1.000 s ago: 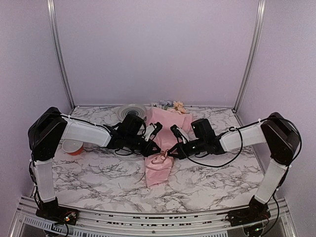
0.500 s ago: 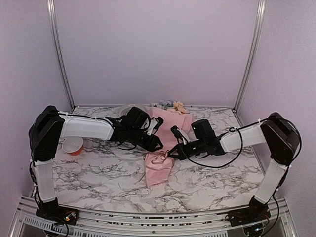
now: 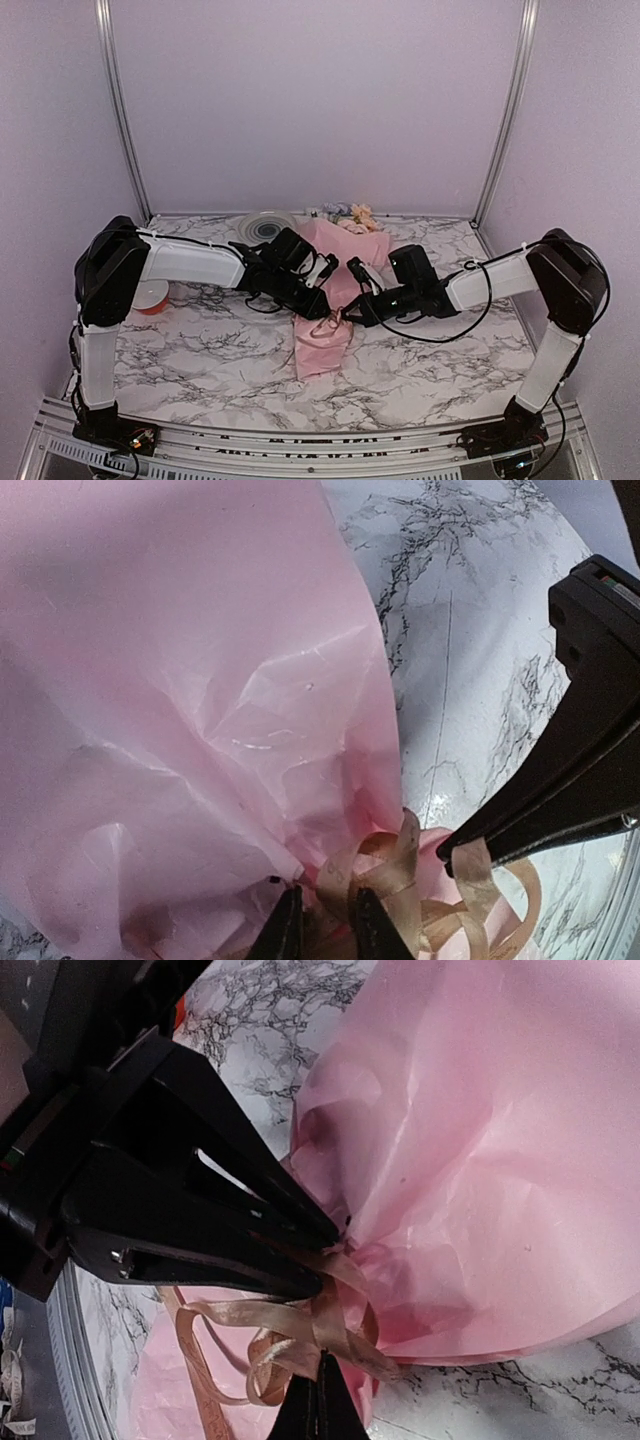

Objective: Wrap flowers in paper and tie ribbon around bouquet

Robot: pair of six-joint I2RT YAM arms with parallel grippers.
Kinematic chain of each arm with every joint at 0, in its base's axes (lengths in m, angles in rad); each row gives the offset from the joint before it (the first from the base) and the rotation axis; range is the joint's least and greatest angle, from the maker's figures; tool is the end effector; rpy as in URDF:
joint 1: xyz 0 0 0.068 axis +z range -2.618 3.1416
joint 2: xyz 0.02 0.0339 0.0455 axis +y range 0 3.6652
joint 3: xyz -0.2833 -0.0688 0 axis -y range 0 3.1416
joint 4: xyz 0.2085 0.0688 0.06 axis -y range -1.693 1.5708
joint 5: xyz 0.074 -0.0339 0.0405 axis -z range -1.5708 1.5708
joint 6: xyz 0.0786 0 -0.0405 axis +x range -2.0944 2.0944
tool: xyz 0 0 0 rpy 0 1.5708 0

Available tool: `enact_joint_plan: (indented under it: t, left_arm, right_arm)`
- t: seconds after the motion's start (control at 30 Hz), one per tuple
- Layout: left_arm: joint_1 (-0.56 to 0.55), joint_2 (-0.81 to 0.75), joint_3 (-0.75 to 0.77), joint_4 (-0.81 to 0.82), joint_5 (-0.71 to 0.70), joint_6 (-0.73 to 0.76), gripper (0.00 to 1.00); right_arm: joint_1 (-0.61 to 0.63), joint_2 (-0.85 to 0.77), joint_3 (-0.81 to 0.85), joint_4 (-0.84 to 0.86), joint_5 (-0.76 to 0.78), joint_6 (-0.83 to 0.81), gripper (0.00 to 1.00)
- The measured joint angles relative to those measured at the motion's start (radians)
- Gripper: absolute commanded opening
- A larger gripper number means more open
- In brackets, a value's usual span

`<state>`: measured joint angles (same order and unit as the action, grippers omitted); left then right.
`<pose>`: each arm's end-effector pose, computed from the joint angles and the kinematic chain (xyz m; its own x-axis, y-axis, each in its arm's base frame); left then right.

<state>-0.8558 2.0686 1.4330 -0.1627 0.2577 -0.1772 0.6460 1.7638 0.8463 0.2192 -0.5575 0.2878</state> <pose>0.2887 -0.3630 0.1795 -0.6114 0.4442 -0.6548 0.7508 0.5872 -0.3027 0.2596 0.2478 0.1720 -0.7291 -0.2480 -0.6379 -0.6544 0.5257 0.5436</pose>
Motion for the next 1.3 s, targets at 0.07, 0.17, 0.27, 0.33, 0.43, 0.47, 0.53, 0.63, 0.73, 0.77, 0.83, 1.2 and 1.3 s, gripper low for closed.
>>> enact_joint_plan:
  t: [0.07, 0.17, 0.27, 0.33, 0.43, 0.47, 0.53, 0.63, 0.73, 0.77, 0.83, 1.2, 1.3]
  left_arm:
    - [0.000, 0.010, 0.006, 0.000, 0.003, -0.002, 0.00]
    - [-0.001, 0.013, 0.006, 0.000, 0.005, 0.001, 0.00]
    - [-0.001, 0.012, 0.005, 0.008, 0.006, 0.003, 0.00]
    - [-0.002, 0.007, -0.008, 0.024, 0.006, 0.005, 0.00]
    - [-0.006, -0.021, -0.053, 0.062, 0.000, 0.011, 0.00]
    - [-0.009, -0.032, -0.067, 0.073, -0.003, 0.014, 0.00]
    - [-0.013, -0.055, -0.092, 0.101, -0.007, 0.023, 0.00]
    - [-0.017, -0.081, -0.121, 0.143, -0.015, 0.033, 0.00]
    - [-0.021, -0.094, -0.135, 0.181, -0.024, 0.044, 0.00]
    - [-0.022, -0.095, -0.137, 0.193, -0.026, 0.049, 0.00]
    - [-0.023, -0.097, -0.145, 0.217, -0.031, 0.056, 0.00]
    - [-0.024, -0.119, -0.207, 0.298, -0.031, 0.074, 0.00]
    - [-0.028, -0.121, -0.213, 0.314, -0.031, 0.077, 0.00]
  right_arm:
    - [0.000, 0.000, -0.002, 0.008, 0.000, 0.001, 0.00]
    - [0.000, 0.000, -0.007, 0.017, 0.000, 0.004, 0.00]
    - [0.000, 0.000, -0.008, 0.018, -0.001, 0.008, 0.00]
    - [0.000, 0.000, -0.008, 0.021, -0.002, 0.009, 0.00]
    - [0.000, 0.000, -0.008, 0.021, -0.002, 0.009, 0.00]
    - [0.000, 0.000, -0.008, 0.020, -0.002, 0.009, 0.00]
    - [0.000, 0.000, -0.008, 0.020, -0.002, 0.009, 0.00]
    - [0.000, 0.000, -0.008, 0.020, -0.005, 0.009, 0.00]
    - [0.002, 0.000, -0.008, 0.021, -0.015, 0.009, 0.00]
    - [0.003, 0.001, -0.008, 0.021, -0.019, 0.009, 0.00]
    - [0.007, 0.003, -0.007, 0.024, -0.027, 0.009, 0.00]
    - [0.024, 0.077, 0.051, 0.037, -0.080, 0.021, 0.00]
    - [0.026, 0.092, 0.062, 0.037, -0.081, 0.027, 0.00]
